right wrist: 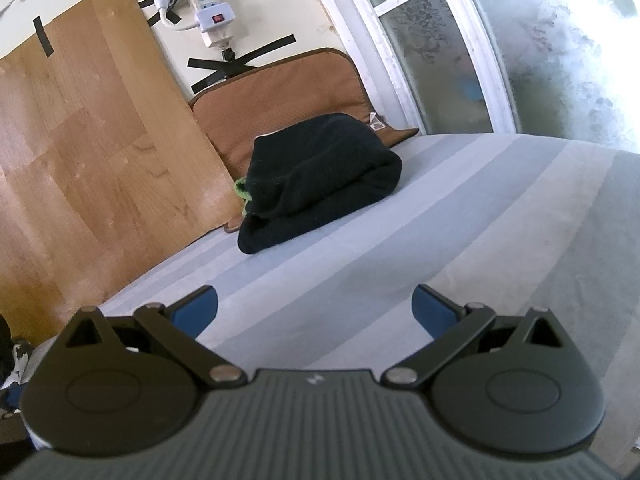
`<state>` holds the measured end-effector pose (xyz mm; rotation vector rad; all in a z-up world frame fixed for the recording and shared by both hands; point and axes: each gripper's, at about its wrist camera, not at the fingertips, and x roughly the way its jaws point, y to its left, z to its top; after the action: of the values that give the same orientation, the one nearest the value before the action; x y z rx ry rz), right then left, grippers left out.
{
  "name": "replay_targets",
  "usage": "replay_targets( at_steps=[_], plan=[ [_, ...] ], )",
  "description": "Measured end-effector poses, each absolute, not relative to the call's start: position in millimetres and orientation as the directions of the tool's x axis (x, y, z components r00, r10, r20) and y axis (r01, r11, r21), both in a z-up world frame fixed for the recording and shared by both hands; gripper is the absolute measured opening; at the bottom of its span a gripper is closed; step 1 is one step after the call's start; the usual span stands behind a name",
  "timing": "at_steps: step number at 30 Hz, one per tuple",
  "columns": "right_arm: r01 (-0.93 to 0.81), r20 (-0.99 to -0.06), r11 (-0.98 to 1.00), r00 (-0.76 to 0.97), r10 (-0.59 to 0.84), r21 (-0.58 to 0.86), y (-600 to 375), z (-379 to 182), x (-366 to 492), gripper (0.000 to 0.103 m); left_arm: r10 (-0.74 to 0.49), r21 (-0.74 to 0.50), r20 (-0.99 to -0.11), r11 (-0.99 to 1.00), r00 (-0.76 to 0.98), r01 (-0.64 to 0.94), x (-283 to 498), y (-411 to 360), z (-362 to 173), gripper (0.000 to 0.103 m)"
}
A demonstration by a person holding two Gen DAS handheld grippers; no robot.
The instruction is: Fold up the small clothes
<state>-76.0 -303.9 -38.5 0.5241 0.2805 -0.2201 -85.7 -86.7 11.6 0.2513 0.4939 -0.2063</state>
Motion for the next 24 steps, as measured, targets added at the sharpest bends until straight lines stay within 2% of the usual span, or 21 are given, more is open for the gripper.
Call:
replay_targets(
  at_steps=[24],
  plan=[
    [0.265,-0.325,0.85,0.938,-0.119,0.455,-304.7,-38.2,-72.3,0.103,-0.114,0.19,-0.511,0.952,0.852,0.242,-81.9,-85.0,10.0,0.103]
  ],
)
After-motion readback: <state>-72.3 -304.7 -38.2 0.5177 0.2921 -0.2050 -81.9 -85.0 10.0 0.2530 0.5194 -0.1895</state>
